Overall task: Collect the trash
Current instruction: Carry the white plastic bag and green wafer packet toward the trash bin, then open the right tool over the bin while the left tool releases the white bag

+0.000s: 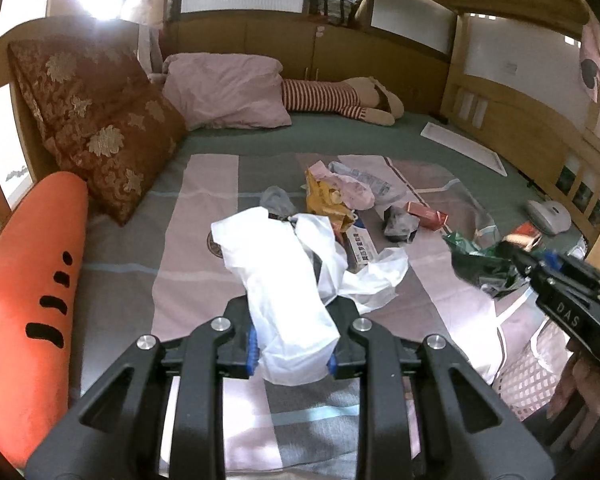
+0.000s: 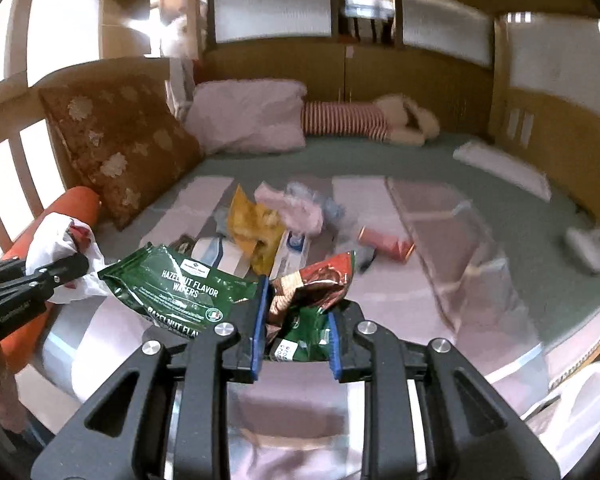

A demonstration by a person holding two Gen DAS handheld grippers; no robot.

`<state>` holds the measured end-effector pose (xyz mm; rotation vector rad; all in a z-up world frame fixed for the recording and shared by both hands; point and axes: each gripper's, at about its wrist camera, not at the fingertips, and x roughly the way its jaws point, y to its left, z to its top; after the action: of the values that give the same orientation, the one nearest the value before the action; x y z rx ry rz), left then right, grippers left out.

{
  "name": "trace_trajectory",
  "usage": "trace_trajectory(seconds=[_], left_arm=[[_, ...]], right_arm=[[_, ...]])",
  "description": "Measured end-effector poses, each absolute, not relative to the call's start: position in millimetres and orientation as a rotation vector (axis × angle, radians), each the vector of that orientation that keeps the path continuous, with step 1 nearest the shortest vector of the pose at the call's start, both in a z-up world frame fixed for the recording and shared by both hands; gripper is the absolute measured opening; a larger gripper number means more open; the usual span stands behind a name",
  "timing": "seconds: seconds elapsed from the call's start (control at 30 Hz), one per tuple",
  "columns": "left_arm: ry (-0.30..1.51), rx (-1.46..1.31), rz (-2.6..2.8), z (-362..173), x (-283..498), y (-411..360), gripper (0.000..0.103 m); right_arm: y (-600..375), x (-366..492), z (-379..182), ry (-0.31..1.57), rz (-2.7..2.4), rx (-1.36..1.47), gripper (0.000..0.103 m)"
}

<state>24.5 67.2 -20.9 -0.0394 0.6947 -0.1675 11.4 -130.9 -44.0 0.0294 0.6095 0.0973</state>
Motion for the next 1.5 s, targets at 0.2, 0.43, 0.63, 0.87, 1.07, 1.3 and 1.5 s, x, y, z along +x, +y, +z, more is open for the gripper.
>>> trace_trajectory(seconds=[0.2,0.43,0.63,0.87,1.07,1.3,1.5], left_arm=[[0.710,-0.040,-0.157,-25.4,29.2,66.6,0.025],[0.758,-0.054,-0.174,-35.0,35.0,59.5,0.025],[0.761,-0.051,-0.187,-39.3,36.5,50.6,0.025],[0.769,-0.050,-0.247,-51.4,36.7,32.5,0.025],[0.766,-0.004,-0.360,-50.0,25.0,11.0,0.025],[0.759,0.070,-0.541,-29.9,4.4,-59.0,0.025],[0.770,0.128,-0.764,-4.6,-20.5,-167.1,0.025]], right_arm=[[-142.2,8.9,-46.2,0.615,0.088,0.031,0.026],[-148.0,2.4,-38.4,0.594,0.108,0.062,0.026],[-155.4,-8.1,-34.1,0.550,0.092,0.076,0.026],[-221.4,-74.8,-2.6,0.481,0.026,0.220,0.026],[-334.7,-149.1,10.6,0.455,-0.288,0.263,0.029],[-424.2,-189.9,-53.7,0.654,-0.557,0.264,0.045],[-442.6,-224.1,-54.5,0.535,-0.607,0.422,0.069]])
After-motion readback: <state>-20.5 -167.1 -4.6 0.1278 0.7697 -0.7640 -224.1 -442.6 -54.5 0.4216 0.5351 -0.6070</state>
